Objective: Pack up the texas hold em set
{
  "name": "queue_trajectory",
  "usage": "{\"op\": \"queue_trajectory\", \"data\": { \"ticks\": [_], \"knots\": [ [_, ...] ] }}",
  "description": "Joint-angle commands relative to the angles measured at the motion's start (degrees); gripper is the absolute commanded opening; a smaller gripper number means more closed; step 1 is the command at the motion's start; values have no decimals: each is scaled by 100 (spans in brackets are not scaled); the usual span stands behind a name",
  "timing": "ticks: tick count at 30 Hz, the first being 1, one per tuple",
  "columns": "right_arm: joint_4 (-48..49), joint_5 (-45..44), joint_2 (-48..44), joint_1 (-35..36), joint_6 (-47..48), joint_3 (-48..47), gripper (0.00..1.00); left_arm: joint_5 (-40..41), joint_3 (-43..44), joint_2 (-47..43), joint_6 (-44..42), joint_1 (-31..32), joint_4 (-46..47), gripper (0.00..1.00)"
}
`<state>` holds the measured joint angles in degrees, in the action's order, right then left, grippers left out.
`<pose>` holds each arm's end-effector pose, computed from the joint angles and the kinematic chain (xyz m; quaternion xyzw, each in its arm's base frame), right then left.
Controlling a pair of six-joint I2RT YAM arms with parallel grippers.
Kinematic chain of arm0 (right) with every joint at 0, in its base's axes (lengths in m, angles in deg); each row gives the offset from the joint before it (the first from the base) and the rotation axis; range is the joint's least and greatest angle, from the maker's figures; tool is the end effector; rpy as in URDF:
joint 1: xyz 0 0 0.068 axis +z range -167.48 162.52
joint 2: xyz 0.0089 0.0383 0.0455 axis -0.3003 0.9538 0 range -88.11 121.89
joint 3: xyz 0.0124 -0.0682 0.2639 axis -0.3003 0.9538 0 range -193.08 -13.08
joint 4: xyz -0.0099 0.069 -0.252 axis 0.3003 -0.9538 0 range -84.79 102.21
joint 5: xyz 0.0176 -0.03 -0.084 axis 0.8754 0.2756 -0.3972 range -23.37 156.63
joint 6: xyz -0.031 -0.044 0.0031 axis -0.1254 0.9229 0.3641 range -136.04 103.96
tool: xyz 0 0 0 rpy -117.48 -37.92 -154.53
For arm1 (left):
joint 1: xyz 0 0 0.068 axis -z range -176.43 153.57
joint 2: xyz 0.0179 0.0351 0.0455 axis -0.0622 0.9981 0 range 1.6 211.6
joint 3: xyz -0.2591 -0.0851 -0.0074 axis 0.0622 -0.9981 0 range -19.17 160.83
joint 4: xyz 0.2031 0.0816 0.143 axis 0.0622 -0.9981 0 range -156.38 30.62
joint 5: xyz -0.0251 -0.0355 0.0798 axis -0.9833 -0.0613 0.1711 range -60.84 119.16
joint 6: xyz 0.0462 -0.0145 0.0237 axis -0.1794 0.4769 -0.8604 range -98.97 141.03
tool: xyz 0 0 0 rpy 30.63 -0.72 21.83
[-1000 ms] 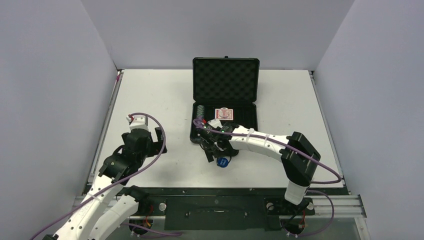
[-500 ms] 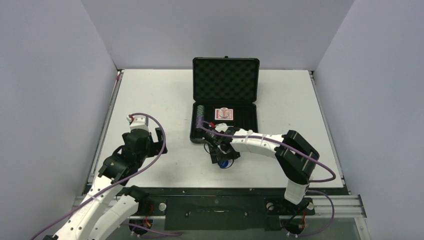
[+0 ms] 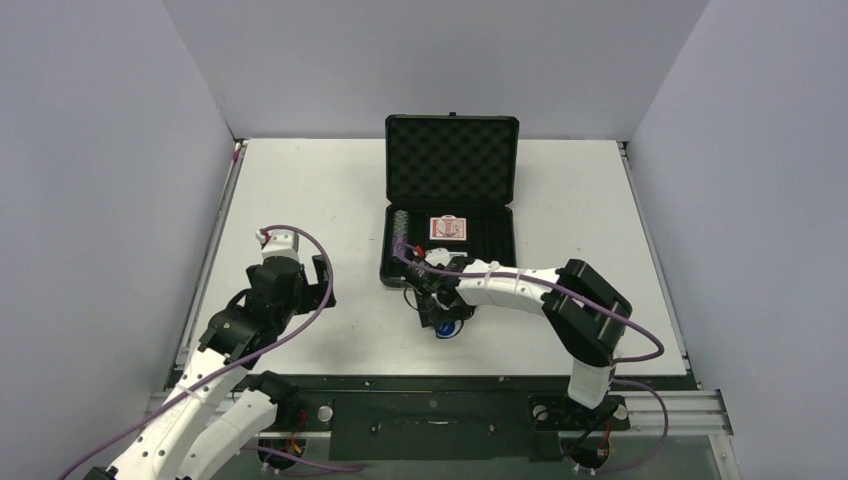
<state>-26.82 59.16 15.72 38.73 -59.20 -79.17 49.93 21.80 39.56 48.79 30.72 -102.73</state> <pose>0.1922 0.2789 0.1609 -0.1052 0.9857 0.0457 0.1237 0.1260 -0.0504 0.2793 -0.0804 0.8923 -0.0453 0.4420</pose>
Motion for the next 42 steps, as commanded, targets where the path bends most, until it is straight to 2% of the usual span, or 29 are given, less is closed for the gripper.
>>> {"op": "queue_trajectory", "data": {
  "ticks": [1, 12, 22, 27, 35, 42],
  "knots": [
    [27, 19, 118, 87, 27, 90, 53, 20, 174, -3, -79, -26, 211, 96],
    [-50, 103, -174, 116, 4, 380, 57, 49, 180, -36, -74, -26, 196, 96],
    [219, 334, -226, 120, -61, 605, 56, 31, 183, -8, -71, -26, 198, 96],
    [292, 390, -172, 136, -99, 663, 52, 45, 183, -46, -71, -26, 198, 96],
    [281, 343, -147, 175, -112, 748, 38, 58, 183, -89, -70, -26, 197, 96],
    [-235, 23, -278, 323, -42, 344, 34, 50, 170, -160, -77, -26, 206, 96]
  ]
}}
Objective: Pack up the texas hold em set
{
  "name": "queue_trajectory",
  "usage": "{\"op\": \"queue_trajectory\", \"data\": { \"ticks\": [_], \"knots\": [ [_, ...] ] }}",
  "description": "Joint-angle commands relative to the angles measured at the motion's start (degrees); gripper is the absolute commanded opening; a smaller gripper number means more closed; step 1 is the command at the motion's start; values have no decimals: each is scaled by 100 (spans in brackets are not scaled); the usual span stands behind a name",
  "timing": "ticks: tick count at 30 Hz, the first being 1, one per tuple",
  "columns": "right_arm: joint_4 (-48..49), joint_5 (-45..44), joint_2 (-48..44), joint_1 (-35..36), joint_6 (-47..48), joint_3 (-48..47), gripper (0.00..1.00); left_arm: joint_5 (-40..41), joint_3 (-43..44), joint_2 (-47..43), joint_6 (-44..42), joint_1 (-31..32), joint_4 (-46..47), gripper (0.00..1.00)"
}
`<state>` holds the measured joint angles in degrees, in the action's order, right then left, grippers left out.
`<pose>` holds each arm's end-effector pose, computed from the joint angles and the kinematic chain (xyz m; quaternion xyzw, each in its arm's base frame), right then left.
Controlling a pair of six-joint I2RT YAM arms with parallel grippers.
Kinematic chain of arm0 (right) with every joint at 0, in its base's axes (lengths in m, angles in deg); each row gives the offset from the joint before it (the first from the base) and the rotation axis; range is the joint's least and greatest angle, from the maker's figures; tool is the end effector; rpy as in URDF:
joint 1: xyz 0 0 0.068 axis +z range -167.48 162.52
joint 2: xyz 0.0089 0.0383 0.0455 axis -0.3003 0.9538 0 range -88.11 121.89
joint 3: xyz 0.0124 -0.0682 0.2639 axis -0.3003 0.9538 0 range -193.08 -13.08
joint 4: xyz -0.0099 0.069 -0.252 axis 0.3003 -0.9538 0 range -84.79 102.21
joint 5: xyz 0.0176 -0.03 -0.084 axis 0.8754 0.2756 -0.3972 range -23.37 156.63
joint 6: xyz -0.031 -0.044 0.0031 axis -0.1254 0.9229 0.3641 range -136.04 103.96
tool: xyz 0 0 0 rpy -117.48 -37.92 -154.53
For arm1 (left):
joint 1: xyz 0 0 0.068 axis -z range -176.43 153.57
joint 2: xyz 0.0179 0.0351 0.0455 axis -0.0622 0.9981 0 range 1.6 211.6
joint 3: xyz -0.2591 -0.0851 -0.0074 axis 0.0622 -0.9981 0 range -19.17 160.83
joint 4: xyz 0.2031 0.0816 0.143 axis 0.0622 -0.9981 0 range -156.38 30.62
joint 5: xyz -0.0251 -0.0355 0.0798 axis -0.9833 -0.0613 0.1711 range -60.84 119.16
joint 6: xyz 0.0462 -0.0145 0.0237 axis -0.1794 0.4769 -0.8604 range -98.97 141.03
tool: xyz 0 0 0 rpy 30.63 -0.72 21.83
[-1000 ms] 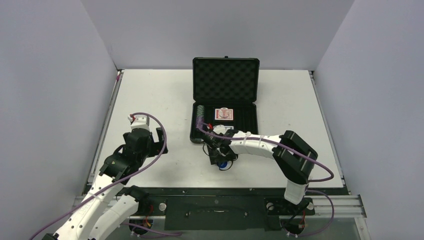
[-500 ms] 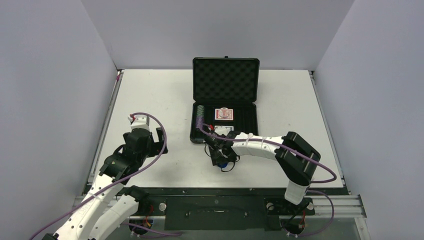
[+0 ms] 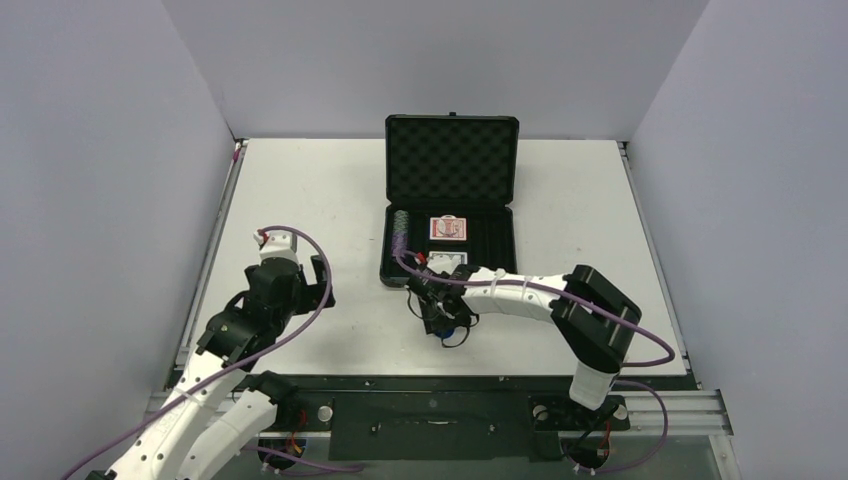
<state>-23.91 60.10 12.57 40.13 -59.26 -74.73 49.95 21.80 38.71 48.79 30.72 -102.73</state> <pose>0.1776 0.2724 0.1595 -0.1167 0.9831 0.0634 0.1257 0.1238 -0.0493 0.2810 -0.0817 0.8891 -0.0487 0.4477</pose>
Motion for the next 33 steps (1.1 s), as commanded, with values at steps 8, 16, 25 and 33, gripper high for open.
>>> {"op": "queue_trajectory", "data": {
  "ticks": [8, 16, 25, 33],
  "knots": [
    [-1160, -276, -249, 323, -31, -831, 31, 38, 165, -103, -84, -26, 205, 96],
    [-1679, -358, -516, 316, -67, -1900, 31, 39, 157, -169, -92, -26, 220, 96],
    [-2021, -119, -586, -95, -194, -2788, 31, 35, 148, -231, -88, -26, 222, 96],
    [-2187, -70, -494, -681, -246, -3140, 31, 12, 148, -270, -114, -34, 240, 96]
  ]
}}
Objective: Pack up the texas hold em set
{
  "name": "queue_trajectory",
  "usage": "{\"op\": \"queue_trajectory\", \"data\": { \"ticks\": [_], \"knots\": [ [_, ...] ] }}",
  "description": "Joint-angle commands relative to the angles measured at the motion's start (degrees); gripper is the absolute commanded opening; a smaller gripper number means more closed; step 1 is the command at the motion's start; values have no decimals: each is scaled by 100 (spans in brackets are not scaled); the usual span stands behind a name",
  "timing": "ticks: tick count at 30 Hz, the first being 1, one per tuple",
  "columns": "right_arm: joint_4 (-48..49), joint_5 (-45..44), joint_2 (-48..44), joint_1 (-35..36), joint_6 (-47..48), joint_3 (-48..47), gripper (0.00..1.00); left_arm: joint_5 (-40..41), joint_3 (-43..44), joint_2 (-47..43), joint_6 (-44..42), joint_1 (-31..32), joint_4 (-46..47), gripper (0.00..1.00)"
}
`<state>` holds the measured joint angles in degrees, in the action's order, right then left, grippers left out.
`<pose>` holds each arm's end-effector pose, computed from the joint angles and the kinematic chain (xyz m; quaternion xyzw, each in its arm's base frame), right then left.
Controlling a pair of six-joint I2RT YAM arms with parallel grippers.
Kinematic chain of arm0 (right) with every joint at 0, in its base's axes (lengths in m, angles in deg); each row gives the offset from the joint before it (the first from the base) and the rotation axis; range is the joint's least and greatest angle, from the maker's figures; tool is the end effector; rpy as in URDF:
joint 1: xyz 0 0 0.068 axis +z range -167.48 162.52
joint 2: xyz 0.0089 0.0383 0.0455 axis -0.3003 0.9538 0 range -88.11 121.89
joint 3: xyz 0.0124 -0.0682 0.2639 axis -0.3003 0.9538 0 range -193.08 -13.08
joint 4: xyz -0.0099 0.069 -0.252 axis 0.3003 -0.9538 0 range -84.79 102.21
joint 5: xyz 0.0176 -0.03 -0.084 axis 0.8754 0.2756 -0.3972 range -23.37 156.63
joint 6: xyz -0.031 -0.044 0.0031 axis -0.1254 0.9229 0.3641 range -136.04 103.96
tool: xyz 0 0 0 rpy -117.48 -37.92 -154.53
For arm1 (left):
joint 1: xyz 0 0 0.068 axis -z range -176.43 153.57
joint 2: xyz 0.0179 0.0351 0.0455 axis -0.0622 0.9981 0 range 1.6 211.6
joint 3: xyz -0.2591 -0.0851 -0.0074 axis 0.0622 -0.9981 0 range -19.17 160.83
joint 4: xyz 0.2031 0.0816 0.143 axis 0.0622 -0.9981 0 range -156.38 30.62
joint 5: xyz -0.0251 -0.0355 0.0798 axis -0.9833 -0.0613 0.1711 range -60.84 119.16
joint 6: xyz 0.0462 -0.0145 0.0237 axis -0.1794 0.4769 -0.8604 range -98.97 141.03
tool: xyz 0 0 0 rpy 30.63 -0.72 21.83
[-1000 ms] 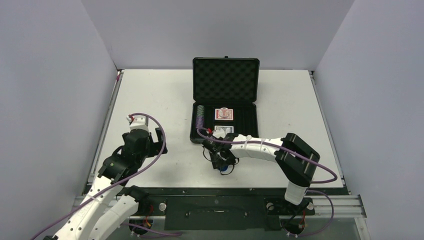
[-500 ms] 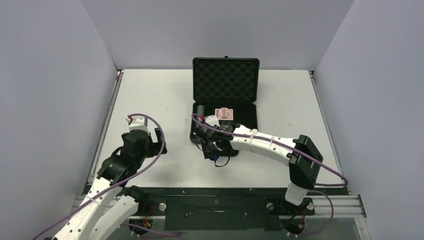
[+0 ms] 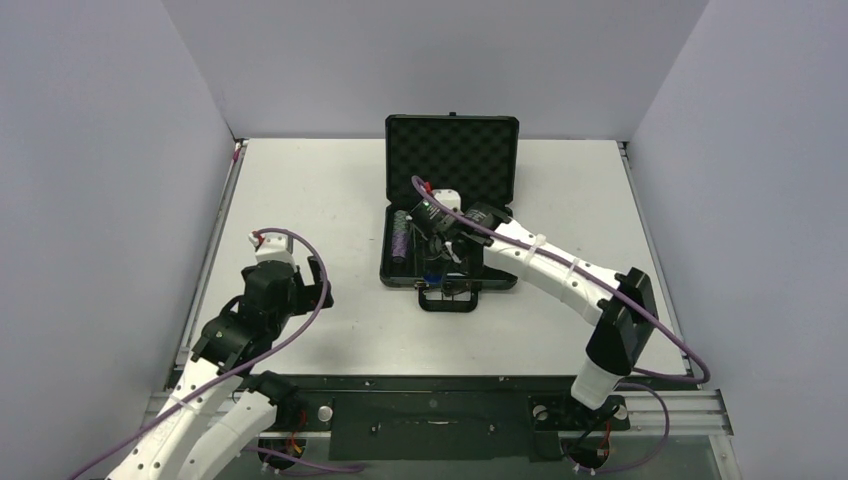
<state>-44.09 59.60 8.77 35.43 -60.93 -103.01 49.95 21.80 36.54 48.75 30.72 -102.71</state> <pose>0.2154 0.2776 0.3079 -0.0538 0.9697 0.1347 0.1967 0.1181 -0.0464 0.2851 -0.0844 0.8810 -0.0576 0.4620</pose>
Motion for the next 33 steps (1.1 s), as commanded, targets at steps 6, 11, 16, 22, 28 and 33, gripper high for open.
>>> {"op": "queue_trajectory", "data": {
  "ticks": [6, 11, 16, 22, 28, 33],
  "knots": [
    [-380, -128, 167, -479, 24, -609, 31, -41, 139, -53, -134, -61, 254, 96],
    [-364, -157, 377, -644, 19, -689, 31, -89, 131, -64, -157, -61, 279, 96],
    [-390, -199, 789, -844, 21, -877, 31, -143, 135, -14, -180, -68, 294, 96],
    [-516, -254, 1186, -980, 19, -1164, 31, -172, 130, 10, -197, -104, 309, 96],
    [-449, -186, 1397, -1117, 4, -1176, 31, -168, 122, -13, -196, -114, 308, 96],
    [-428, -160, 1516, -1181, 43, -1193, 31, -172, 130, 0, -197, -122, 308, 96]
  ]
}}
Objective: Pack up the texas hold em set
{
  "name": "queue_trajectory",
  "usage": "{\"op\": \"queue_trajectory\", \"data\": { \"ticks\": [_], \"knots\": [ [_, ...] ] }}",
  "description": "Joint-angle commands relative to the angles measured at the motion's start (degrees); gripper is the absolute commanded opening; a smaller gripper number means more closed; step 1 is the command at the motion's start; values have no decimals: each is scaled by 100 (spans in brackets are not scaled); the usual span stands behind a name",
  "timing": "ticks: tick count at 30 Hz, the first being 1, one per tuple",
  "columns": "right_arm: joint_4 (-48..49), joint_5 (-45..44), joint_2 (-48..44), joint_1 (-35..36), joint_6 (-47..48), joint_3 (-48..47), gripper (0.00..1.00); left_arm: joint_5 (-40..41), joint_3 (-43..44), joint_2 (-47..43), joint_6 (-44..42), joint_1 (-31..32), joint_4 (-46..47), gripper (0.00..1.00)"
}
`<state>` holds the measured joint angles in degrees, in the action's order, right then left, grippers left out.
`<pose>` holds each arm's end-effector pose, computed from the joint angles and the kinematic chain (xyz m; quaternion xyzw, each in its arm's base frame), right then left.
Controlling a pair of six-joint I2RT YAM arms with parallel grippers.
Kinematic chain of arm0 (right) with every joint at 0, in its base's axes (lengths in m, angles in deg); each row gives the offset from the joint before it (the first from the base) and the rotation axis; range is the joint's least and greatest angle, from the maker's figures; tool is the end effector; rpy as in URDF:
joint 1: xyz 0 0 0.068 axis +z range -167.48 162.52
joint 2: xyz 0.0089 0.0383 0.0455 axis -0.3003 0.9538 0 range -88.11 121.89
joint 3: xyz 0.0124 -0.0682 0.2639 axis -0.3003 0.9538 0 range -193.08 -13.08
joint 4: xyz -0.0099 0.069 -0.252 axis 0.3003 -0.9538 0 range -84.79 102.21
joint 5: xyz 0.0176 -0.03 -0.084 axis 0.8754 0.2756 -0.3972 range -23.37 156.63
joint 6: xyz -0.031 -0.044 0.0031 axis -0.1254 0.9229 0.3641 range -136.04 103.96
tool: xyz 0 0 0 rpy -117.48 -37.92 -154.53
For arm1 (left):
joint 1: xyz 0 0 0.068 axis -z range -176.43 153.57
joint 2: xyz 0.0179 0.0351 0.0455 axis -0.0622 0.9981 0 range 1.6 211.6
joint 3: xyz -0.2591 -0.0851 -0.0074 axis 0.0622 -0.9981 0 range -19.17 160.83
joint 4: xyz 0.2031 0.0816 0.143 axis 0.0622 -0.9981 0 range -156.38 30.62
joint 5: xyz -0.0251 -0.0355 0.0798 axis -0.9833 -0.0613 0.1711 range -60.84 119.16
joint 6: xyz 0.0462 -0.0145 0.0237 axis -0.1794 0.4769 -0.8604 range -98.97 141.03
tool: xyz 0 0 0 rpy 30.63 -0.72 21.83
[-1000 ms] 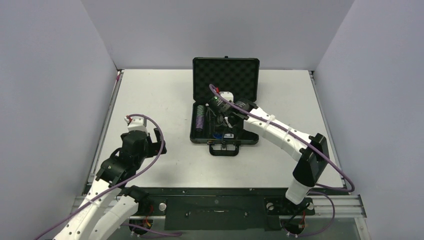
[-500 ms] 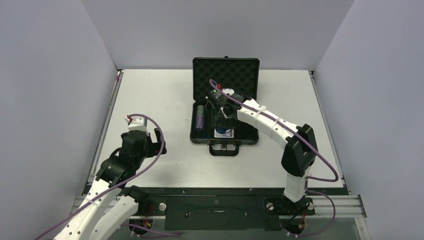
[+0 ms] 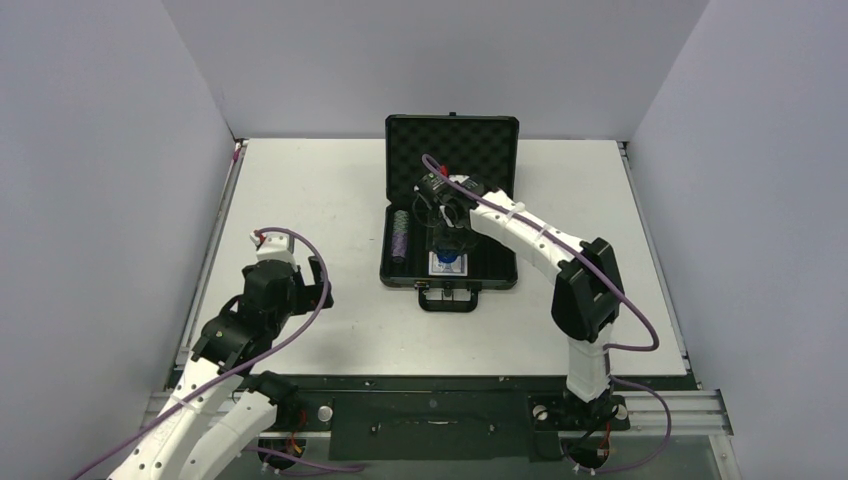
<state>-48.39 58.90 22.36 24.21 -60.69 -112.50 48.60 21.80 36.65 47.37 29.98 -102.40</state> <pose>0.3010 0.2616 0.2690 0.0362 0.9844 0.0603 0.1615 0.1192 -0.0459 0.2852 -0.0746 0.8825 -0.0596 0.4605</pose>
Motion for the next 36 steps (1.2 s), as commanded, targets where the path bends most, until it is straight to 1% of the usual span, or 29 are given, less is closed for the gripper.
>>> {"op": "queue_trajectory", "data": {
  "ticks": [1, 14, 36],
  "knots": [
    [15, -89, 178, -75, 31, -238, 31, -41, 126, -18, -60, -53, 277, 96],
    [102, -80, 448, -158, 113, -206, 31, -90, 122, -48, -77, -195, 305, 96],
    [285, 116, 674, -255, 150, -251, 32, -59, 105, -107, -70, -198, 295, 96]
  ]
}}
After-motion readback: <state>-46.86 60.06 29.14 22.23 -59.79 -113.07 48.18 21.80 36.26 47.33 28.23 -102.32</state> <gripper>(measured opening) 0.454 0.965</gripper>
